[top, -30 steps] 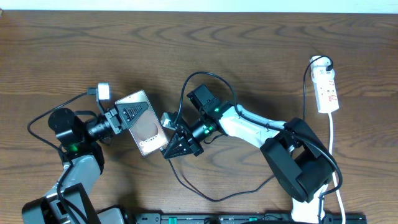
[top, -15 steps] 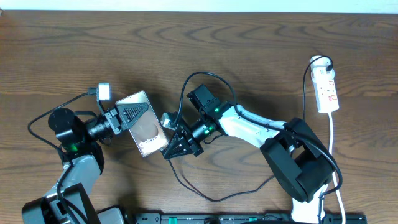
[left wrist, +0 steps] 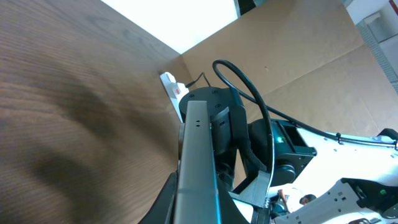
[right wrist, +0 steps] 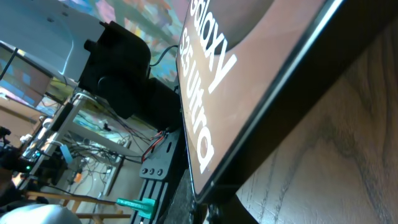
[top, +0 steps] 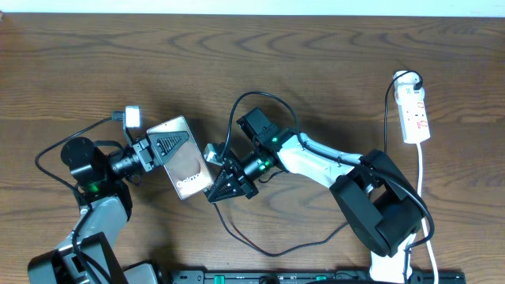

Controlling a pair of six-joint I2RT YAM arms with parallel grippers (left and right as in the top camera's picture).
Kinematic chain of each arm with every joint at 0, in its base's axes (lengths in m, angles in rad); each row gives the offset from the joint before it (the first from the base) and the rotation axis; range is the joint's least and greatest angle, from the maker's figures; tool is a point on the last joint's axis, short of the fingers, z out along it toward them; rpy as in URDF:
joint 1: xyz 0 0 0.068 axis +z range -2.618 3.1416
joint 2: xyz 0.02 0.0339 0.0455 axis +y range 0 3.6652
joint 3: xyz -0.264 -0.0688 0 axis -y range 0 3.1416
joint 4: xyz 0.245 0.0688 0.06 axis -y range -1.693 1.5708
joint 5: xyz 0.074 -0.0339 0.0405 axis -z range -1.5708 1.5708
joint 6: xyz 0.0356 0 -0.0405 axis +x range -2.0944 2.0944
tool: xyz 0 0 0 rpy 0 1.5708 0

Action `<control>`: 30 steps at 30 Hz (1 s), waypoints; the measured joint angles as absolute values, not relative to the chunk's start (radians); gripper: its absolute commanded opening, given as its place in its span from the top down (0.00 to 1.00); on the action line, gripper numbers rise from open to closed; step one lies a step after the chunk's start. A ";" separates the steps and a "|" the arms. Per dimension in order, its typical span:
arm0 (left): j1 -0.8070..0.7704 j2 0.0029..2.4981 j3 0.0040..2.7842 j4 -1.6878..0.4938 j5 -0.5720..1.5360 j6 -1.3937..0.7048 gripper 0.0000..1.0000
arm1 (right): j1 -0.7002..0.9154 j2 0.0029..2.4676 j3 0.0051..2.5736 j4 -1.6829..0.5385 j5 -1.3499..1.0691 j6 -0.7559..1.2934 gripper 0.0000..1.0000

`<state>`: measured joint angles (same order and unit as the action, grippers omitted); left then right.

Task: Plug charger to phone and switch on socket

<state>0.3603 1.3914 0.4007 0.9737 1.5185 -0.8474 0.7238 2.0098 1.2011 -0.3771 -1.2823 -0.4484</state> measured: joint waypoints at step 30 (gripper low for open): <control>0.365 1.391 0.401 0.977 1.502 -0.837 0.93 | 0.688 2.010 1.201 -0.393 -1.286 -0.448 0.99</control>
<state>0.3649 1.3914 0.4007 0.9768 1.5017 -0.8368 0.6880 2.0098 1.2011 -0.3927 -1.2861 -0.4484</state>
